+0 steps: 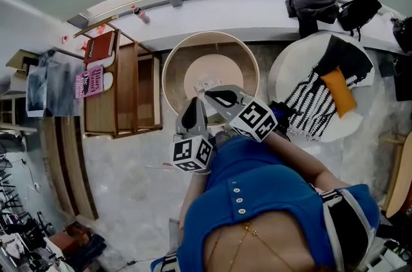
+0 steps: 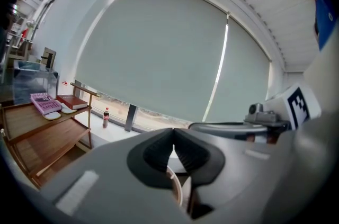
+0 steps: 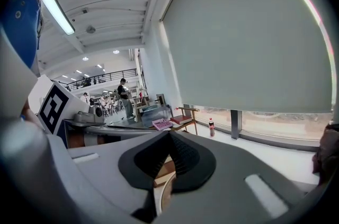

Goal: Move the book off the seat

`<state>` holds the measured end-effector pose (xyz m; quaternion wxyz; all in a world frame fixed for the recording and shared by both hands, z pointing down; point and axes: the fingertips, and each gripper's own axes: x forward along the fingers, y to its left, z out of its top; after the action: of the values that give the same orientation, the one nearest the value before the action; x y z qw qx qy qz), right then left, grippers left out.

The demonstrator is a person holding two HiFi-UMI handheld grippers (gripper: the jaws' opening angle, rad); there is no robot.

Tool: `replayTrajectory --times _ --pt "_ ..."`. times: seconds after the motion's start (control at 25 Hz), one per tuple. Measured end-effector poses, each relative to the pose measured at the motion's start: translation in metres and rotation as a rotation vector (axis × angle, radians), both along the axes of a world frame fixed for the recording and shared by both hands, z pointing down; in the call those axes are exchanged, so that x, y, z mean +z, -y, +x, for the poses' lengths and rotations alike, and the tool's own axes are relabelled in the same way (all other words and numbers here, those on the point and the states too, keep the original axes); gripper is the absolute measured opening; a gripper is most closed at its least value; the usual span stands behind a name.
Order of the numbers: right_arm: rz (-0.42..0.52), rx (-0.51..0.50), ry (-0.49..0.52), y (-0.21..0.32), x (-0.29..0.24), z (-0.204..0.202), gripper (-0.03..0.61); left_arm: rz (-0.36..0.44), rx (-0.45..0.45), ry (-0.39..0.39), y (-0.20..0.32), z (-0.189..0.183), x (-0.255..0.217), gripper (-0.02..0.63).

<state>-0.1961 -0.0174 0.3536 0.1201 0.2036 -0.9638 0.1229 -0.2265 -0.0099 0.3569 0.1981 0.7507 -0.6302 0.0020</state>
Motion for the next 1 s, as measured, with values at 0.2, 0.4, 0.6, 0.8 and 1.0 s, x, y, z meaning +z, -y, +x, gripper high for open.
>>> replayTrajectory --times 0.2,0.4,0.6,0.8,1.0 --pt "0.006 -0.004 0.003 0.0008 0.0005 0.0002 -0.002 -0.001 0.002 0.008 0.0001 0.001 0.0007 0.002" --pt "0.0 0.001 0.003 0.0019 0.0018 0.0004 -0.002 -0.014 -0.006 0.005 -0.0009 -0.0024 0.0028 0.002" --pt "-0.01 -0.007 -0.001 0.0017 0.0039 -0.0016 -0.002 -0.021 -0.011 0.0 -0.0003 -0.0056 0.0041 0.002" --pt "-0.008 -0.008 0.005 0.0035 0.0024 -0.0025 -0.002 -0.024 -0.014 0.002 0.0015 -0.0062 0.0035 0.002" --pt "-0.014 -0.01 0.011 0.0042 0.0009 -0.0031 -0.002 -0.024 -0.013 0.007 0.0025 -0.0051 0.002 0.002"
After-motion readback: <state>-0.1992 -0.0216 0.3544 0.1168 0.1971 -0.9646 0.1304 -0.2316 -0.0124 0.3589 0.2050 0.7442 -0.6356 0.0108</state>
